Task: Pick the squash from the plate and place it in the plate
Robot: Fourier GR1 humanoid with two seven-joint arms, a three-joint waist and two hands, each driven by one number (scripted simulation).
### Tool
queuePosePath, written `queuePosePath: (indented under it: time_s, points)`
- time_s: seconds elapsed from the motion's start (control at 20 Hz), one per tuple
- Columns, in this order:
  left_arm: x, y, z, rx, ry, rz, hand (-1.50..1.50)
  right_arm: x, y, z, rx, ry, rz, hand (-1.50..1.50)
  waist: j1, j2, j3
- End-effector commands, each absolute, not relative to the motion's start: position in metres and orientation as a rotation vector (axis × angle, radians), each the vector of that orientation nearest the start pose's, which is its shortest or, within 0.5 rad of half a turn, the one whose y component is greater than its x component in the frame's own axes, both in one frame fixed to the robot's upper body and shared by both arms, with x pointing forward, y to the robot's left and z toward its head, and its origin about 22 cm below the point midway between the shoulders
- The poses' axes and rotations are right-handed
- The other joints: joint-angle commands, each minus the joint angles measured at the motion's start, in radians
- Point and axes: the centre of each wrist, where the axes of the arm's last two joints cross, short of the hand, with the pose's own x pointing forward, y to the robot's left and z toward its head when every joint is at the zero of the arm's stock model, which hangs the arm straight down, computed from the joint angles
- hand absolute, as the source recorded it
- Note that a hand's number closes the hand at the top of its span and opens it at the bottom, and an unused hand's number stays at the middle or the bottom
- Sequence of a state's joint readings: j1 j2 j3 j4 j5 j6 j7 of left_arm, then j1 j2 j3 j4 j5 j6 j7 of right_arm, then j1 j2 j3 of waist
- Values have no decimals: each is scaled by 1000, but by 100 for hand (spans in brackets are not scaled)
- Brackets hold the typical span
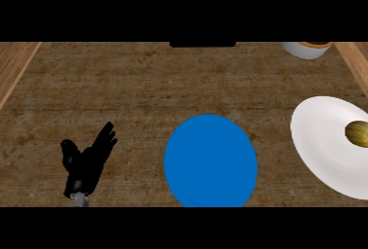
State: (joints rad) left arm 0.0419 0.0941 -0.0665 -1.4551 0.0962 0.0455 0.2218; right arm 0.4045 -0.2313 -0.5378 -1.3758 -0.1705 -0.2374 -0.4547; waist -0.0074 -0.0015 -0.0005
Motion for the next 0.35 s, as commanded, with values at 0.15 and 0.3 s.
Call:
queuePosePath:
  time_s: [0.15,0.3]
  points:
    - [235,246,-35,9,-1192,-14,0,36,-406,-60,-1007,-1385,-359,-150,3,1,0]
    - [238,235,-39,-8,-1198,12,0,21,-387,-62,-997,-1386,-354,-150,2,1,0]
